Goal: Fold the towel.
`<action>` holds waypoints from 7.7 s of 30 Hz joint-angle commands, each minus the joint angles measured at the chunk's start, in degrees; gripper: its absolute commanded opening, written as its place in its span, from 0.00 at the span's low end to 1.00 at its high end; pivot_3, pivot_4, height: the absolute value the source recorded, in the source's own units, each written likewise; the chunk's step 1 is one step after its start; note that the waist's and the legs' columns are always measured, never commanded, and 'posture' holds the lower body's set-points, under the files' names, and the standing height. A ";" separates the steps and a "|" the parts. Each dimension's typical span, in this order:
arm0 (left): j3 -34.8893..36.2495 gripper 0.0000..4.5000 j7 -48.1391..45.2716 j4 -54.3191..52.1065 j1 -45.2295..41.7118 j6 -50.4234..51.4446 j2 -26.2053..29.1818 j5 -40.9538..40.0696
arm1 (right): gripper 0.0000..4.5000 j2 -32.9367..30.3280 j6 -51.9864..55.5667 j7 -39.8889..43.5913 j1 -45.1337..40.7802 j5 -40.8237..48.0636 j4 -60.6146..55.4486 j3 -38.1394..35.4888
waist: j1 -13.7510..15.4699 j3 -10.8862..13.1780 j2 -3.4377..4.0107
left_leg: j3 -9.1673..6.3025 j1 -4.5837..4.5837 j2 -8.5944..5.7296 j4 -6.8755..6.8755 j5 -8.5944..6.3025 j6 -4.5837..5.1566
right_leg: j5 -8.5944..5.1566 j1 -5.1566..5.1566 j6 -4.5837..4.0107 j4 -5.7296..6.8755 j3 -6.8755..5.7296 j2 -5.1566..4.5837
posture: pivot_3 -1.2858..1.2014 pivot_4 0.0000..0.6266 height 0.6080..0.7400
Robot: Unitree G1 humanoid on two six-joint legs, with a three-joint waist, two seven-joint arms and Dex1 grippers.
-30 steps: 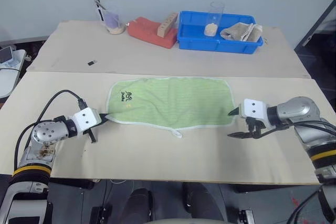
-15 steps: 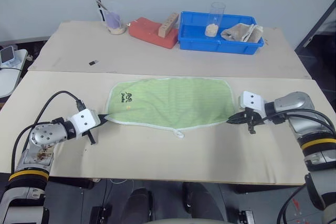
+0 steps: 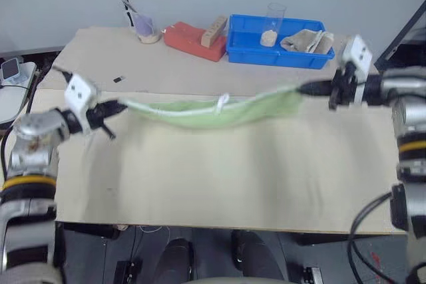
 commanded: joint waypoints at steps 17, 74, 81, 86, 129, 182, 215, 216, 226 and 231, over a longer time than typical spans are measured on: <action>0.24 0.00 -14.92 -14.16 20.14 -8.85 11.79 3.68 | 0.00 -10.62 -9.93 11.54 25.98 3.09 -29.62 -2.39 | -1.17 -0.10 0.29 | 0.08 -1.04 0.11 -0.05 -0.45 0.48 | 0.05 -0.88 -0.04 0.13 -0.14 -0.27 | 0.52 0.24 0.80; 3.41 1.00 -14.67 -27.61 26.14 9.42 9.26 -6.70 | 0.99 -3.96 36.91 -13.10 29.08 10.13 -35.03 -13.83 | -0.35 -0.04 0.18 | 0.13 -0.76 0.05 0.03 -0.18 0.17 | 0.12 -0.71 -0.37 0.09 -0.23 -0.27 | 0.52 0.24 0.80; 0.92 1.00 -11.68 -47.06 28.60 15.46 4.83 -12.51 | 0.99 5.55 56.93 -26.79 44.22 19.74 -54.34 -29.05 | 0.12 -0.05 0.17 | 0.13 -0.66 0.06 0.13 -0.16 0.13 | -0.04 -0.61 -0.01 0.16 -0.13 -0.16 | 0.52 0.24 0.80; -1.08 1.00 -10.14 -52.71 26.70 16.94 2.07 -14.27 | 0.99 15.06 70.03 -34.76 47.84 24.73 -61.62 -36.19 | -0.52 -0.05 0.17 | 0.10 -0.40 0.08 0.11 -0.15 0.12 | -0.11 -0.11 0.10 0.18 -0.07 -0.10 | 0.52 0.24 0.80; -2.12 1.00 -7.62 -50.80 25.70 13.56 0.59 -13.64 | 0.01 12.48 61.17 -43.03 39.81 31.87 -49.17 -37.63 | -1.54 -0.05 0.17 | -0.05 -0.10 0.00 -0.10 -0.11 0.09 | -0.14 0.03 0.13 -0.21 0.07 0.02 | 0.52 0.24 0.80; 13.27 1.00 55.68 -80.19 62.41 39.53 -35.66 -33.92 | 1.00 7.95 23.01 -14.42 27.10 10.56 -56.12 12.35 | -1.07 -0.03 0.01 | -0.32 -0.22 -0.01 -0.02 -0.11 0.09 | 0.05 0.09 0.22 -0.53 -0.07 -0.10 | 0.52 0.24 0.80; -4.84 0.02 53.89 -65.18 36.96 33.77 -31.12 -16.33 | 1.00 -7.05 23.17 -5.12 35.13 13.27 -59.85 0.15 | 0.17 -0.04 0.00 | -0.35 -0.33 -0.14 0.00 -0.10 0.06 | 0.08 0.13 0.17 -0.64 -0.05 -0.03 | 0.52 0.24 0.80; -5.94 0.02 51.99 -64.82 35.30 33.58 -30.52 -16.43 | 1.00 -8.71 23.81 -4.35 36.33 14.05 -60.58 -1.11 | 0.36 -0.04 0.00 | -0.34 -0.34 -0.15 0.01 -0.10 0.07 | 0.08 0.14 0.17 -0.68 -0.04 -0.05 | 0.52 0.24 0.80; -23.35 0.02 30.83 -49.74 16.91 26.96 -33.30 -11.24 | 1.00 -18.27 31.18 -4.59 47.13 20.32 -69.54 -13.50 | 0.20 -0.05 0.00 | -0.33 -0.52 -0.20 0.02 -0.10 0.07 | 0.05 0.14 0.23 -0.76 0.00 -0.05 | 0.52 0.24 0.80; -27.27 0.02 25.16 -39.42 13.06 20.97 -36.87 -6.83 | 1.00 -18.29 34.75 -8.03 50.99 22.25 -74.14 -18.15 | 0.33 -0.05 0.01 | -0.38 -0.65 -0.19 0.02 -0.08 0.10 | 0.04 0.14 0.25 -0.66 0.04 0.04 | 0.52 0.24 0.80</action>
